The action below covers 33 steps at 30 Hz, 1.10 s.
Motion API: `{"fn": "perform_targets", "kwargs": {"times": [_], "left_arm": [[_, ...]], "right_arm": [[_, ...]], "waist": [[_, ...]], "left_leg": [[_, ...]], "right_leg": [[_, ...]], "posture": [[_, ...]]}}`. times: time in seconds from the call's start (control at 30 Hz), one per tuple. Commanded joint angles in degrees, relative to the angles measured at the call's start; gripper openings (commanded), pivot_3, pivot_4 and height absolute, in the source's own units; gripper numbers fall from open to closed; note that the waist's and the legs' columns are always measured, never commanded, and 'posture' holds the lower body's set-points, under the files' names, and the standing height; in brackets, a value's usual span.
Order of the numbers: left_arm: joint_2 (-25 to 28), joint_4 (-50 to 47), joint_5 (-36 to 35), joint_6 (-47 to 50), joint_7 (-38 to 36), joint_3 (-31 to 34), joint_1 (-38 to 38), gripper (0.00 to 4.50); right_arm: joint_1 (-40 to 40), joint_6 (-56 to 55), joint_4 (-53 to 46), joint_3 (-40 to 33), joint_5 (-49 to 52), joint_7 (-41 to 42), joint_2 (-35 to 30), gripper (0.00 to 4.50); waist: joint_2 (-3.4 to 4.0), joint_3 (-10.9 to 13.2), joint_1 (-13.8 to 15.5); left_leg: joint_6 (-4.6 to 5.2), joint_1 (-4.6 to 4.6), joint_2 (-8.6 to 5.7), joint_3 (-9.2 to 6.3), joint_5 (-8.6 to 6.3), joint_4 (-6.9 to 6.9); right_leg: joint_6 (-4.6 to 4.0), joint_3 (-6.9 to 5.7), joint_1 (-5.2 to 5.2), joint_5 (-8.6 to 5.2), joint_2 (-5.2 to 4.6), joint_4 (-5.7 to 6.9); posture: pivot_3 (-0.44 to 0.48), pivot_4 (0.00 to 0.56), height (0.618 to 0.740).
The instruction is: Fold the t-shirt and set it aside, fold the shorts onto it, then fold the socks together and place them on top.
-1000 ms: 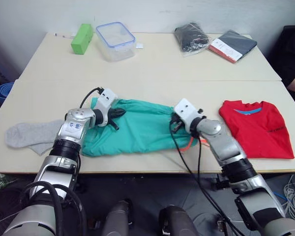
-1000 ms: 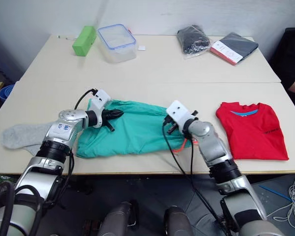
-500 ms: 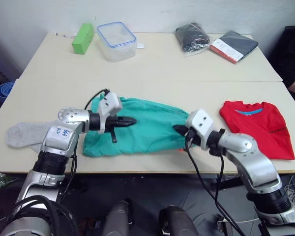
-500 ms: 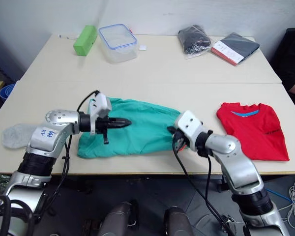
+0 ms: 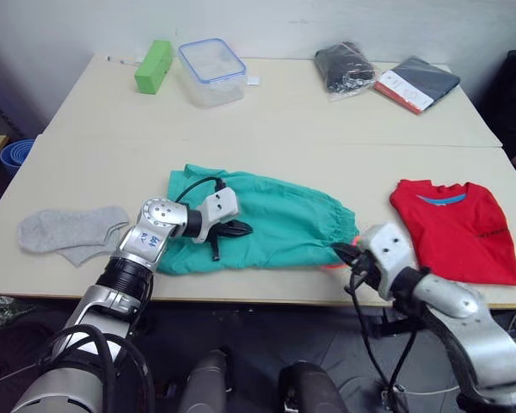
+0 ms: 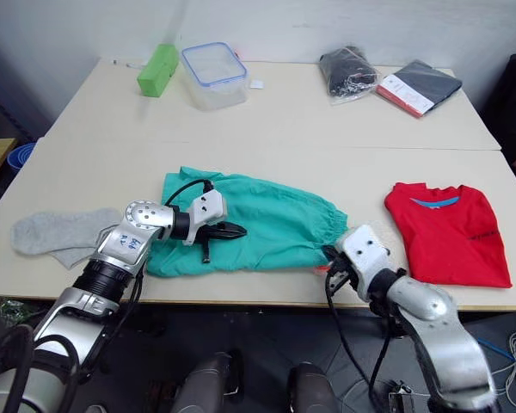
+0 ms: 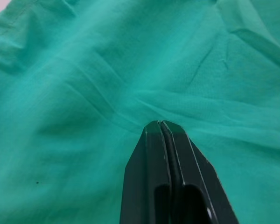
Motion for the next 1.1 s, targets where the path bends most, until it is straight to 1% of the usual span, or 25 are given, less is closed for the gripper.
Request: {"fn": "perform_targets", "kwargs": {"times": [0.03,0.13,0.17,0.2,0.23,0.37,0.47,0.5,0.53,0.57,0.7,0.8,0.87,0.97,1.0,1.1], "left_arm": [[-0.95,-0.11,-0.4,-1.05,-0.7,0.94,0.24,0.04],[-1.47,0.53,0.04,-1.85,-0.72,0.9,0.34,0.04],[-1.63,0.87,0.18,-2.1,-0.64,0.95,0.23,0.0],[-1.8,1.06,0.27,-2.18,-0.59,1.01,0.12,0.0],[-1.95,1.22,0.34,-2.25,-0.58,1.09,0.0,0.0],[-2.1,1.03,0.89,-2.56,-0.58,1.11,-0.23,0.0],[-1.84,0.46,1.26,-2.67,-0.6,1.02,0.13,0.0],[-1.58,-0.02,1.38,-2.62,-0.6,1.04,0.43,0.0],[-1.31,-0.62,1.44,-2.48,-0.63,1.1,0.76,0.0],[-1.0,-1.32,1.47,-2.22,-0.66,1.19,1.08,0.0],[0.22,-4.09,1.42,-0.92,-0.55,1.8,2.35,0.0],[1.06,-5.95,1.33,0.16,-0.21,2.13,3.29,0.0],[1.5,-6.91,1.25,0.76,0.04,2.33,3.88,0.0],[1.78,-7.41,1.58,1.41,1.14,2.7,4.47,0.0],[1.81,-7.4,1.71,1.53,1.45,2.82,4.56,0.0],[1.67,-6.3,2.31,2.06,3.37,3.35,4.17,0.0]], "right_arm": [[6.33,8.89,-8.65,-7.81,7.76,-2.71,3.88,0.0],[11.18,15.39,-11.57,-10.6,12.62,-6.23,9.69,0.0],[11.99,17.53,-11.74,-11.29,14.52,-7.86,12.77,0.36],[12.27,19.18,-11.73,-12.01,16.02,-9.29,15.31,0.55],[11.89,20.67,-11.39,-12.89,17.56,-10.84,17.84,0.91],[7.12,25.81,-7.64,-17.5,23.46,-17.36,28.2,2.31],[4.17,28.57,-4.55,-19.88,26.63,-20.06,31.58,3.32],[3.03,28.98,-2.88,-20.7,27.3,-21.31,32.74,3.73],[1.75,29.36,-1.16,-21.76,28.19,-22.79,34.14,4.01],[0.29,29.93,0.73,-22.8,29.19,-24.09,35.36,4.41],[-5.14,29.11,8.72,-24.95,31.56,-29.12,37.35,4.46],[-9.3,26.48,15.46,-26.34,34.49,-32.25,38.21,4.46],[-11.22,24.85,19.12,-24.67,34.85,-33.06,37.04,4.46],[-13.56,21.75,23.63,-20.3,32.4,-32.75,34.3,4.46],[-13.95,20.84,24.44,-19.47,32.11,-32.82,33.87,4.03],[-15.39,17.98,25.58,-17.5,31.61,-32.01,32.05,3.1]], "waist": [[-0.01,0.0,0.0],[0.01,-0.01,0.03],[0.0,-0.01,0.0],[0.02,-0.02,-0.16],[0.04,-0.03,-0.29],[0.08,-0.06,-0.35],[0.08,-0.06,-0.29],[0.08,-0.06,-0.29],[0.08,-0.06,-0.29],[0.08,-0.07,-0.3],[0.03,-0.13,-0.82],[-0.17,-0.31,-1.45],[-0.27,-0.38,-1.54],[-0.34,-0.51,-1.76],[-0.39,-0.58,-1.86],[-0.41,-0.6,-1.97]], "left_leg": [[0.0,-0.02,-0.01,0.0,0.0,-0.03],[0.0,-0.02,-0.01,-0.05,-0.01,-0.07],[-0.01,-0.02,-0.01,-0.06,-0.01,-0.08],[-0.01,-0.03,-0.02,-0.06,0.0,-0.08],[-0.01,0.0,-0.01,-0.04,-0.01,-0.12],[-0.03,0.03,0.0,-0.05,-0.01,-0.18],[-0.04,0.0,-0.04,-0.04,-0.01,-0.26],[-0.04,0.0,-0.05,-0.03,-0.01,-0.32],[-0.04,0.01,-0.06,-0.03,-0.01,-0.36],[-0.05,0.01,-0.06,-0.01,0.0,-0.4],[-0.06,0.07,-0.05,0.0,0.02,-0.45],[-0.08,0.11,-0.04,0.0,0.04,-0.5],[-0.07,0.15,-0.04,0.0,0.04,-0.54],[-0.08,0.18,-0.03,0.0,0.06,-0.61],[-0.08,0.2,-0.03,0.02,0.06,-0.64],[-0.09,0.24,-0.03,0.05,0.07,-0.7]], "right_leg": [[0.0,0.0,-0.01,0.0,0.0,-0.03],[0.0,-0.03,0.01,0.0,0.01,-0.05],[0.0,-0.02,0.01,0.0,0.01,-0.06],[0.0,-0.02,0.0,0.0,0.01,-0.05],[0.0,0.0,-0.01,0.0,0.01,-0.06],[-0.01,0.02,-0.05,0.0,0.03,-0.04],[-0.01,0.03,-0.08,0.0,0.01,-0.08],[-0.01,0.04,-0.09,0.0,0.01,-0.1],[-0.01,0.03,-0.09,0.0,0.01,-0.12],[-0.01,0.04,-0.1,0.0,0.01,-0.14],[-0.02,0.06,-0.08,0.0,0.02,-0.15],[-0.02,0.06,-0.07,0.01,0.03,-0.15],[-0.02,0.06,-0.05,0.01,0.03,-0.15],[-0.03,0.08,-0.06,0.01,0.03,-0.16],[-0.03,0.09,-0.07,0.01,0.03,-0.16],[-0.03,0.12,-0.07,0.01,0.03,-0.16]], "posture": [[0.0,0.15,0.74],[0.0,0.15,0.74],[0.0,0.15,0.74],[0.0,0.15,0.74],[0.0,0.15,0.74],[0.0,0.15,0.74],[0.0,0.15,0.74],[0.0,0.15,0.74],[0.0,0.15,0.74],[0.0,0.15,0.74],[0.0,0.15,0.74],[0.0,0.15,0.74],[0.0,0.15,0.74],[0.0,0.15,0.74],[0.0,0.15,0.74],[0.0,0.15,0.74]]}}
